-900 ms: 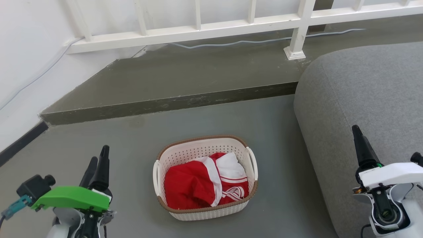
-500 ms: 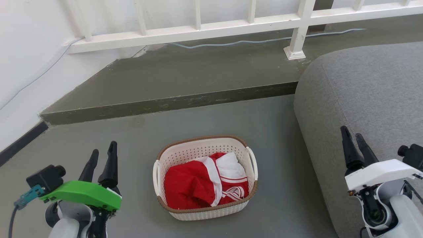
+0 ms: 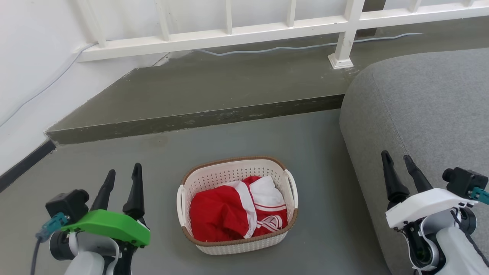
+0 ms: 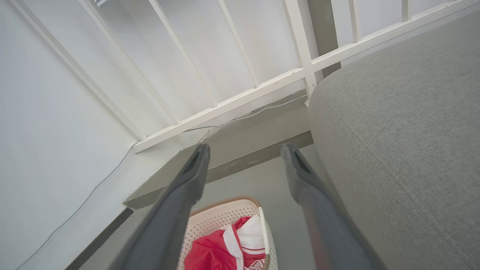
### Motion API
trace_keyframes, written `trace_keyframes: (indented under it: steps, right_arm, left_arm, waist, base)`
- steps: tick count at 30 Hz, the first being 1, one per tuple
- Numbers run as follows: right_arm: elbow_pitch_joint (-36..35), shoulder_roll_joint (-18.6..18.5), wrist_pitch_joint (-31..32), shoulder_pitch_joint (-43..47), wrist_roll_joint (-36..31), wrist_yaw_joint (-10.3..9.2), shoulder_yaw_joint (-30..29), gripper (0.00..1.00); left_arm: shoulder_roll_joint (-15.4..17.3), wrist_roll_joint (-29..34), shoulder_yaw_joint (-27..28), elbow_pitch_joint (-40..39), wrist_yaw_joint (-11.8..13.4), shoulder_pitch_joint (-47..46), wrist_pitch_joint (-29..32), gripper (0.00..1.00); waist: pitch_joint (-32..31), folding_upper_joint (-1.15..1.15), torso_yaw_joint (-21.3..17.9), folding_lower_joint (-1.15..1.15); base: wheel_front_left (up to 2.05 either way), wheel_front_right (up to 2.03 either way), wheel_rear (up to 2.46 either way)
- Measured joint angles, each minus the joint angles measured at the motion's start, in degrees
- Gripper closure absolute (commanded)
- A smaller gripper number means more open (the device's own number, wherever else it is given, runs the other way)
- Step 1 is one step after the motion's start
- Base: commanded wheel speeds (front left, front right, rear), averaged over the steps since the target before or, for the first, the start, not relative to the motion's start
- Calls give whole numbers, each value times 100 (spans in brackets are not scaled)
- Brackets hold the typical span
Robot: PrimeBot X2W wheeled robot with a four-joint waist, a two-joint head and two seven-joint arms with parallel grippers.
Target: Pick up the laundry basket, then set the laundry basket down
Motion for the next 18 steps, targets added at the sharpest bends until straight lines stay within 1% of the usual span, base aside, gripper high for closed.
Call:
trace_keyframes:
  steps: [1, 7, 9, 11, 14, 17, 18]
  right_arm:
    - [3, -4, -14, 0, -65, -42, 18, 0]
    - [30, -29, -108, 0, -506, -145, 138, 0]
    - [40, -31, -142, 0, -650, -152, 181, 0]
    - [47, -34, -175, 0, -775, -194, 214, 0]
    - [57, -49, -242, 0, -999, -242, 253, 0]
    - [78, -64, -292, 0, -1187, -255, 288, 0]
    - [82, -74, -310, 0, -1268, -297, 303, 0]
  left_arm:
    - [0, 83, -13, 7, 18, 2, -1, 0]
    - [-2, 510, -113, 24, 120, 9, -111, 0]
    - [-2, 631, -129, 32, 125, 10, -157, 0]
    - [-4, 753, -148, 42, 174, 12, -180, 0]
    - [-4, 968, -186, 52, 181, 15, -213, 0]
    - [-5, 1162, -234, 74, 229, 18, -288, 0]
    - [-5, 1232, -256, 82, 245, 19, -313, 0]
  waist:
    - [0, 0, -1, 0]
    - [-4, 0, -5, 0]
    - [-6, 0, -6, 0]
    - [-9, 0, -8, 0]
    - [-13, 0, -9, 0]
    - [-19, 0, -9, 0]
    - [-21, 0, -9, 0]
  base:
    - [0, 0, 0]
    - [0, 0, 0]
    - [0, 0, 0]
    - [0, 0, 0]
    - [0, 0, 0]
    - [0, 0, 0]
    - [0, 0, 0]
